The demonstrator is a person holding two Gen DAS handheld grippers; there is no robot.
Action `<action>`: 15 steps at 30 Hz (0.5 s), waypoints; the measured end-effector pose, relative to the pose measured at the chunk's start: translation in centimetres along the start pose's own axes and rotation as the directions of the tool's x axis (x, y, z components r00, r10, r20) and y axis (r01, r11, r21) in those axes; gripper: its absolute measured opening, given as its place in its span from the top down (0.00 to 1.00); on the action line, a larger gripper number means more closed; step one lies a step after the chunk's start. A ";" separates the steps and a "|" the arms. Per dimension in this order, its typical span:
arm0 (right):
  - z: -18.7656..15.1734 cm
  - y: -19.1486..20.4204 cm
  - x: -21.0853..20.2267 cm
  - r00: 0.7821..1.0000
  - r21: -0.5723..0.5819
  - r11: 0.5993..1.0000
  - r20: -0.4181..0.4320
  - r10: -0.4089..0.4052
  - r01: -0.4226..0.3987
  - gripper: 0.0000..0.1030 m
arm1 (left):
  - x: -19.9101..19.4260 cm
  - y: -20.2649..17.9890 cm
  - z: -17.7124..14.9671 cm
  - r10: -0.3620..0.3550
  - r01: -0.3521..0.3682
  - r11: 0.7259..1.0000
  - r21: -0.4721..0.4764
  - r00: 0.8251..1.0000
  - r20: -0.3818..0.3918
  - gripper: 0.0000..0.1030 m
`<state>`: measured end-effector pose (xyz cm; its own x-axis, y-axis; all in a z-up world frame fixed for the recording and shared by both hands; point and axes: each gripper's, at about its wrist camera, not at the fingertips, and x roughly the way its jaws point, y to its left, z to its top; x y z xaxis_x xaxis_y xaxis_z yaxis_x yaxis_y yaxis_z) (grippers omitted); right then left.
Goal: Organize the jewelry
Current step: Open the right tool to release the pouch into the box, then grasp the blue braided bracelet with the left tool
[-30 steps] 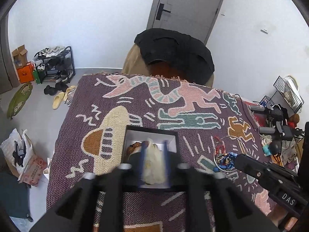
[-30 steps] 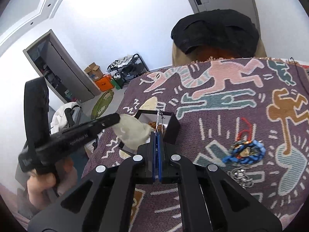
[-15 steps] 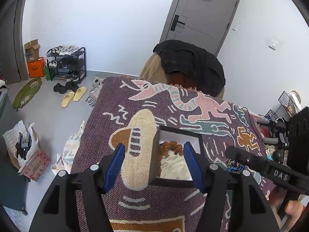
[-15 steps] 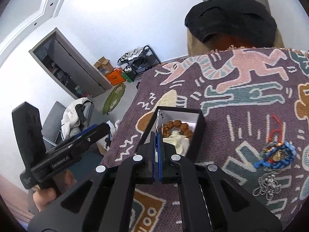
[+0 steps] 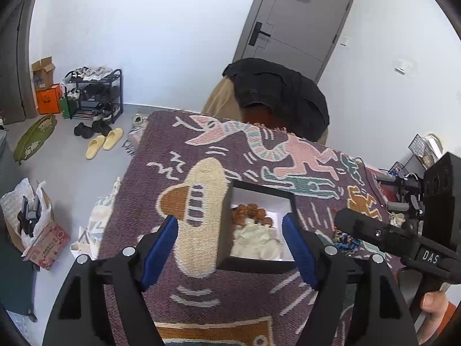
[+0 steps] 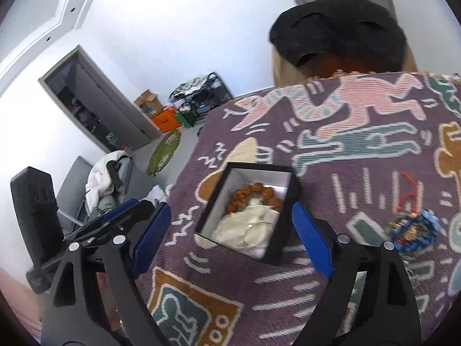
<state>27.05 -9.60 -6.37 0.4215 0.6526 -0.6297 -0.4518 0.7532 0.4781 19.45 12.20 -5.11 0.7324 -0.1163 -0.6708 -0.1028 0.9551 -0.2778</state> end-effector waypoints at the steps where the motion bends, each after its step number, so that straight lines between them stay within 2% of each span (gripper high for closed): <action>1: -0.2 -0.5 -0.7 1.000 0.006 1.000 0.014 -0.010 0.010 0.17 | -0.1 -0.3 0.0 -0.002 0.002 1.000 0.005 1.000 0.001 0.29; 4: -1.0 -1.9 -2.5 0.998 0.032 0.998 0.038 -0.048 0.047 0.17 | -0.3 -2.0 -0.2 -0.003 0.002 0.999 0.048 1.000 0.015 0.18; 7: -2.0 -2.6 -4.5 0.987 0.012 0.989 0.065 -0.149 0.148 0.17 | -0.8 -3.8 -0.5 -0.031 0.028 0.995 0.091 0.999 0.037 0.08; 10: -2.8 -3.6 -5.9 0.988 0.031 0.990 0.074 -0.138 0.136 0.17 | -1.2 -5.8 -0.9 -0.033 0.026 0.991 0.131 0.998 0.053 0.08; 13: -3.6 -4.9 -7.6 0.981 0.062 0.985 0.102 -0.165 0.159 0.08 | -1.5 -7.5 -1.3 -0.048 0.038 0.986 0.165 0.997 0.058 0.08; 15: -3.9 -5.5 -8.5 0.979 0.080 0.984 0.115 -0.170 0.161 0.06 | -1.7 -8.6 -1.6 -0.054 0.043 0.981 0.187 0.997 0.058 0.08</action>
<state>22.88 -19.61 -6.08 0.5799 0.5203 -0.6269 -0.3134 0.8527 0.4178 18.05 3.78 -2.67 0.7750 -0.1520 -0.6134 0.0562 0.9834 -0.1727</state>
